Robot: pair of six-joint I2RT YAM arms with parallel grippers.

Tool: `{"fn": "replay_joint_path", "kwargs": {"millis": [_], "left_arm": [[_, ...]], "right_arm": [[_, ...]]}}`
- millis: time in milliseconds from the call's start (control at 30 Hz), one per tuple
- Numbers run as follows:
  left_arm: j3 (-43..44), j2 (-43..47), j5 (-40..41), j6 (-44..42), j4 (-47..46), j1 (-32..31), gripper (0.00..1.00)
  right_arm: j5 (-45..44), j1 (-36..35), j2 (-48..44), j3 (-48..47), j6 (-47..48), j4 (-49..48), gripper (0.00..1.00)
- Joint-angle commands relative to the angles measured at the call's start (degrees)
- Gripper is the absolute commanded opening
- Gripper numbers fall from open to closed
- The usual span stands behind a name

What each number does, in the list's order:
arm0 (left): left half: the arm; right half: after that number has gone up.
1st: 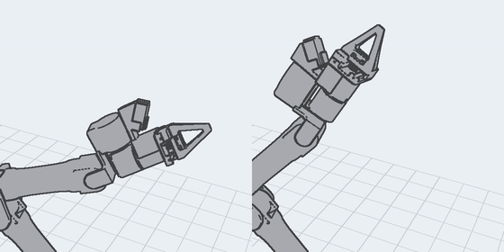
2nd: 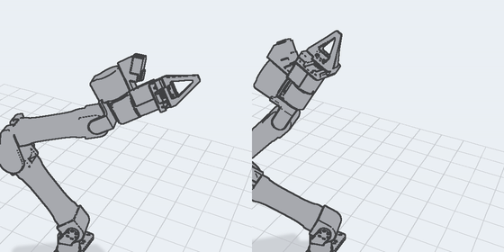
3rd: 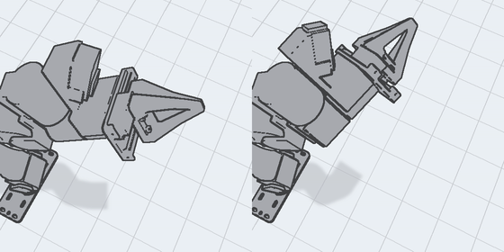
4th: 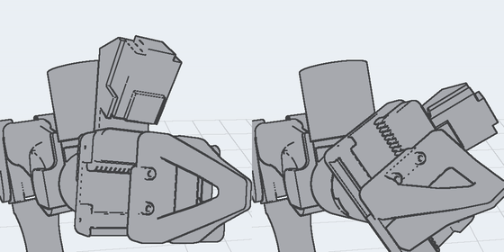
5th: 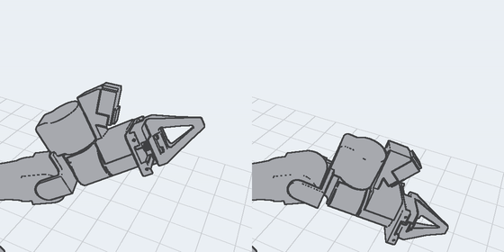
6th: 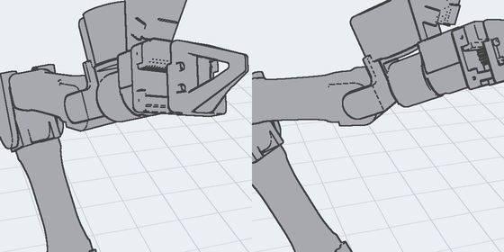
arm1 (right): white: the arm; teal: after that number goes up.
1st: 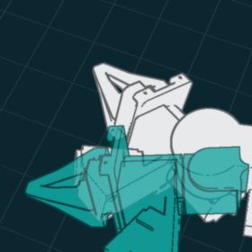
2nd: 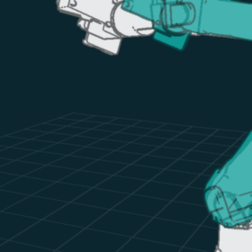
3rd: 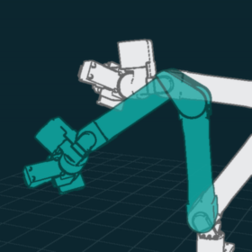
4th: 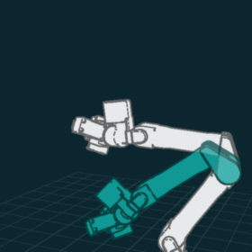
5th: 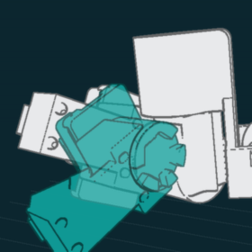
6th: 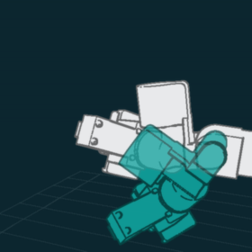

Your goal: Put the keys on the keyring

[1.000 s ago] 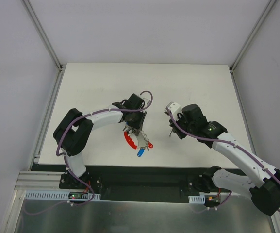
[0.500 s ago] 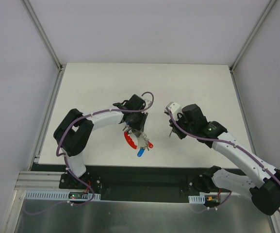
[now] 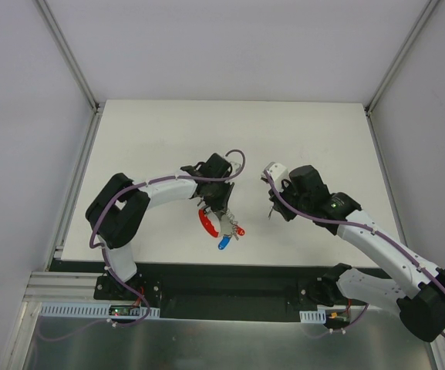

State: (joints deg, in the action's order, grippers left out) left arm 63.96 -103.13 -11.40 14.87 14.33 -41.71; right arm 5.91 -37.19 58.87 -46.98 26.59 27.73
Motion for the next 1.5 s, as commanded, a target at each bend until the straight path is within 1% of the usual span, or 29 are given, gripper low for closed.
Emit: {"fn": "replay_joint_path", "kwargs": {"millis": [0, 333, 500, 700, 833, 933, 967, 1000, 1267, 1367, 1467], "left_arm": [[-0.16, -0.93, 1.29, 0.6, 1.32, -1.0, 0.14], [1.78, -1.63, 4.28, 0.24, 1.67, -2.14, 0.14], [1.95, -2.69, 6.91, -0.11, 1.84, -2.93, 0.12], [1.6, -2.87, 11.04, -0.72, 2.28, -4.51, 0.0], [1.69, -1.03, 15.95, -1.42, 3.07, -5.65, 0.0], [1.95, 1.09, 21.05, -2.39, 3.86, -6.62, 0.0], [2.21, 1.61, 24.37, -2.57, 4.13, -7.06, 0.0], [2.39, 2.49, 25.8, -2.74, 4.65, -7.41, 0.0], [3.53, 4.52, 33.36, -4.5, 4.57, -11.02, 0.0], [3.8, 3.73, 33.2, -5.03, 3.87, -11.11, 0.0], [2.4, 3.55, 28.73, -4.77, 0.36, -11.11, 0.0]], "right_arm": [[1.29, 0.36, -1.22, 0.22, -0.49, -0.92, 0.02], [1.56, 0.36, -1.3, 0.22, -0.57, -0.92, 0.01], [1.73, 0.36, -1.48, 0.22, -0.57, -1.01, 0.01], [1.73, 0.36, -1.74, 0.4, -0.57, -0.92, 0.01], [1.47, 0.36, -1.83, 0.05, -0.57, -0.74, 0.01], [1.03, 0.36, -1.92, -0.13, -0.57, -0.65, 0.01], [0.86, 0.45, -2.01, -0.13, -0.66, -0.48, 0.01], [0.77, 0.45, -2.01, -0.21, -0.49, -0.39, 0.01], [-0.55, 0.36, -2.36, -0.74, -0.57, 0.05, 0.01], [-0.9, 0.36, -2.45, -0.74, -0.66, 0.31, 0.01], [-1.17, 0.36, -2.53, -0.74, -0.75, 0.57, 0.01]]}}
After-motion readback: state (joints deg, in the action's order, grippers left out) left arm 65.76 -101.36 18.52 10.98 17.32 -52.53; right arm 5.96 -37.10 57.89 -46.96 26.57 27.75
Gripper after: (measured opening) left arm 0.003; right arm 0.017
